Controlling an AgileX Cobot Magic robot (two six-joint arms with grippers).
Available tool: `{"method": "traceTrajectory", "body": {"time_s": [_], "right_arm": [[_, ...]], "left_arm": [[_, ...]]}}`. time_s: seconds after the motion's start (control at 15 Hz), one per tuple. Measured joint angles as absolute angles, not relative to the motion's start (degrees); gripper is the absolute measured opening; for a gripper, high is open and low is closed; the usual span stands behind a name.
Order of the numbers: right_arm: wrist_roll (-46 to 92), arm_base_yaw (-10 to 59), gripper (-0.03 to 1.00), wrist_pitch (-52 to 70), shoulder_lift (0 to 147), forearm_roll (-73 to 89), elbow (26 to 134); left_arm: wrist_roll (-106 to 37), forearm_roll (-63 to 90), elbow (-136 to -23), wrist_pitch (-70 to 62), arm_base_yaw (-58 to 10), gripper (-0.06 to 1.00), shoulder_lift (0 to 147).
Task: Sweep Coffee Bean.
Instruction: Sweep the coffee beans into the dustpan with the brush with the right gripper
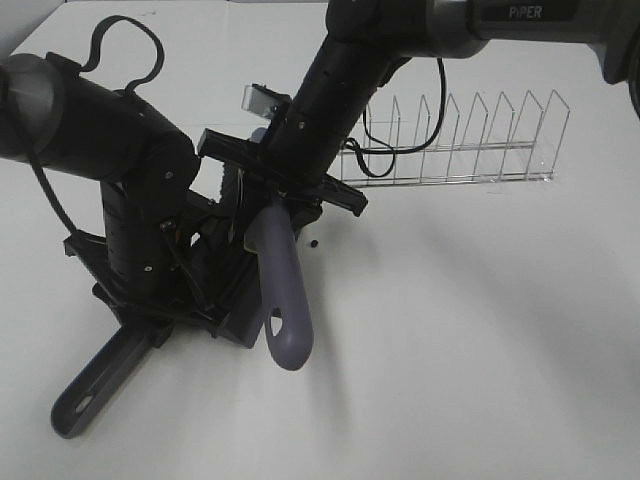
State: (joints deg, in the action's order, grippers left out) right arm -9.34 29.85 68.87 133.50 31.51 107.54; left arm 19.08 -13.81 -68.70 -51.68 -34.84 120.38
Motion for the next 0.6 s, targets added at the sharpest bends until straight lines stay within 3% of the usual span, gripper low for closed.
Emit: {"method": "traceTrajectory", "body": {"time_s": [0.33, 0.6], "right_arm": [[-9.91, 29.85, 0.3, 69.9, 132.07, 16.5, 111.21], [-10.31, 29.85, 0.3, 69.79, 125.99, 7.45, 106.17]], "left_arm": [[19.08, -13.64, -68.7, -51.51, -34.84, 0.34, 120.38], [18.91, -13.46, -68.7, -51.34, -34.84, 0.34, 120.38]]}}
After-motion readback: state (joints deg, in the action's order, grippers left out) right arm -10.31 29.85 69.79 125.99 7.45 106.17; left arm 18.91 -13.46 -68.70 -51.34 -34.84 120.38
